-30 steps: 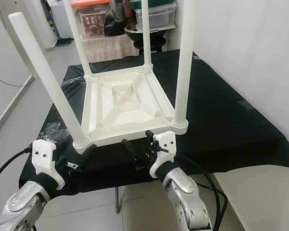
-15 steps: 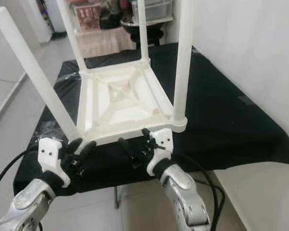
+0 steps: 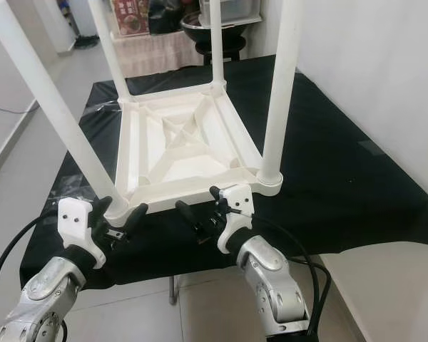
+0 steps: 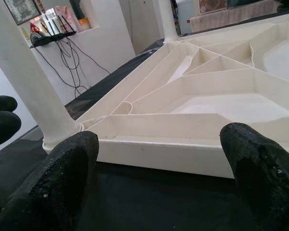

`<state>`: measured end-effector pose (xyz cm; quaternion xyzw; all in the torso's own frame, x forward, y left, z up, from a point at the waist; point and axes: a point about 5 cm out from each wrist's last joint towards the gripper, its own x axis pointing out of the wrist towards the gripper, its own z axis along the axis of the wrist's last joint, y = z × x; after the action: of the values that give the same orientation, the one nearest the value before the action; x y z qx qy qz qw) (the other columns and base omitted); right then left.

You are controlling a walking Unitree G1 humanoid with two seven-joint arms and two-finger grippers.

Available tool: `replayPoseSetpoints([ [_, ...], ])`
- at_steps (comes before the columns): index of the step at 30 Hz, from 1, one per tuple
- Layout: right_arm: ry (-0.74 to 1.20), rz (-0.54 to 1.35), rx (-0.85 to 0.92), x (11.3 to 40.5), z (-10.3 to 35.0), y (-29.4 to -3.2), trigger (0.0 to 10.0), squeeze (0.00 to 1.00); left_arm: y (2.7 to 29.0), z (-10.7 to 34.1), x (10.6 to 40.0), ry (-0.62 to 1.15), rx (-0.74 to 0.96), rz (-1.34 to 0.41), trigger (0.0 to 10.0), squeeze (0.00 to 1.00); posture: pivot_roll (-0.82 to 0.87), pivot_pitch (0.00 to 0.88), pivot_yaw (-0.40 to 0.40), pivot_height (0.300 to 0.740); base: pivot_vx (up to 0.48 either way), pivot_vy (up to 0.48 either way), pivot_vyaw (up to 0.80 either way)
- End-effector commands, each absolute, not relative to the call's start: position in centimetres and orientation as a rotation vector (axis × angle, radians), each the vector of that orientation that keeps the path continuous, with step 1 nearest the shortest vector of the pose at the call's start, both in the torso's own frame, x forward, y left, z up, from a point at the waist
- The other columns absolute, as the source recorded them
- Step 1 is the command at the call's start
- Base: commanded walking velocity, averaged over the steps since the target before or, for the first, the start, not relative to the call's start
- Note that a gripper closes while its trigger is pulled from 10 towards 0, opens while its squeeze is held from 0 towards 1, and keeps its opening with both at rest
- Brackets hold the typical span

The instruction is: Building children table

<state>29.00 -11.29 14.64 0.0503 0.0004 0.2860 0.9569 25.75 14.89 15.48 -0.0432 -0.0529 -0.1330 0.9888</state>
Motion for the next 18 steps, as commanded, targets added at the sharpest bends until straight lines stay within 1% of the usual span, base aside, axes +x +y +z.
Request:
replayPoseSetpoints([
  [1, -0.010, 0.581, 0.103, 29.14, 14.83, -11.16, 10.0, 0.00, 15.08, 14.96, 25.81, -0.090, -0.077, -0.246, 10.0, 1.00, -0.11, 0.116, 0.089, 0.740, 0.000, 0.000, 0.00],
  [2, -0.019, 0.586, 0.108, 29.14, 14.93, -11.11, 10.0, 0.04, 15.12, 14.94, 25.81, -0.088, -0.076, -0.242, 10.0, 1.00, -0.10, 0.118, 0.087, 0.740, 0.000, 0.000, 0.00],
  [4, -0.019, 0.586, 0.108, 29.14, 14.93, -11.11, 10.0, 0.04, 15.12, 14.94, 25.81, -0.088, -0.076, -0.242, 10.0, 1.00, -0.10, 0.118, 0.087, 0.740, 0.000, 0.000, 0.00],
  [5, -0.032, 0.595, 0.124, 29.09, 15.10, -11.10, 10.0, 1.00, 15.12, 14.85, 25.85, -0.079, -0.071, -0.240, 10.0, 1.00, -0.10, 0.118, 0.087, 0.740, 0.000, 0.000, 0.00],
  [7, -0.032, 0.595, 0.124, 29.09, 15.10, -11.10, 10.0, 1.00, 15.12, 14.85, 25.85, -0.079, -0.071, -0.240, 10.0, 1.00, -0.10, 0.118, 0.087, 0.740, 0.000, 0.000, 0.00],
  [8, -0.038, 0.600, 0.122, 29.06, 15.21, -11.03, 10.0, 1.00, 14.89, 14.62, 25.96, -0.054, -0.053, -0.254, 10.0, 0.00, -0.10, 0.125, 0.091, 0.740, 0.000, 0.000, 0.00],
  [13, -0.022, 0.594, 0.104, 29.18, 15.06, -10.98, 10.0, 1.00, 14.86, 14.57, 26.00, -0.049, -0.046, -0.256, 10.0, 0.00, -0.10, 0.125, 0.092, 0.740, 0.000, 0.000, 0.00],
  [14, -0.014, 0.592, 0.086, 29.27, 14.99, -10.91, 10.0, 0.60, 14.84, 14.55, 26.03, -0.047, -0.042, -0.255, 10.0, 0.00, -0.10, 0.125, 0.091, 0.740, 0.000, 0.000, 0.00],
  [15, -0.014, 0.592, 0.086, 29.27, 14.99, -10.91, 10.0, 0.60, 14.84, 14.55, 26.03, -0.047, -0.042, -0.255, 10.0, 0.00, -0.10, 0.125, 0.091, 0.740, 0.000, 0.000, 0.00],
  [16, -0.009, 0.593, 0.076, 29.34, 14.91, -10.84, 10.0, 0.00, 14.88, 14.54, 26.08, -0.050, -0.038, -0.251, 10.0, 0.00, -0.10, 0.125, 0.091, 0.740, 0.000, 0.000, 0.00],
  [18, -0.009, 0.596, 0.072, 29.37, 14.90, -10.78, 10.0, 0.00, 14.90, 14.57, 26.11, -0.054, -0.031, -0.249, 10.0, 0.00, -0.10, 0.124, 0.090, 0.740, 0.000, 0.000, 0.00],
])
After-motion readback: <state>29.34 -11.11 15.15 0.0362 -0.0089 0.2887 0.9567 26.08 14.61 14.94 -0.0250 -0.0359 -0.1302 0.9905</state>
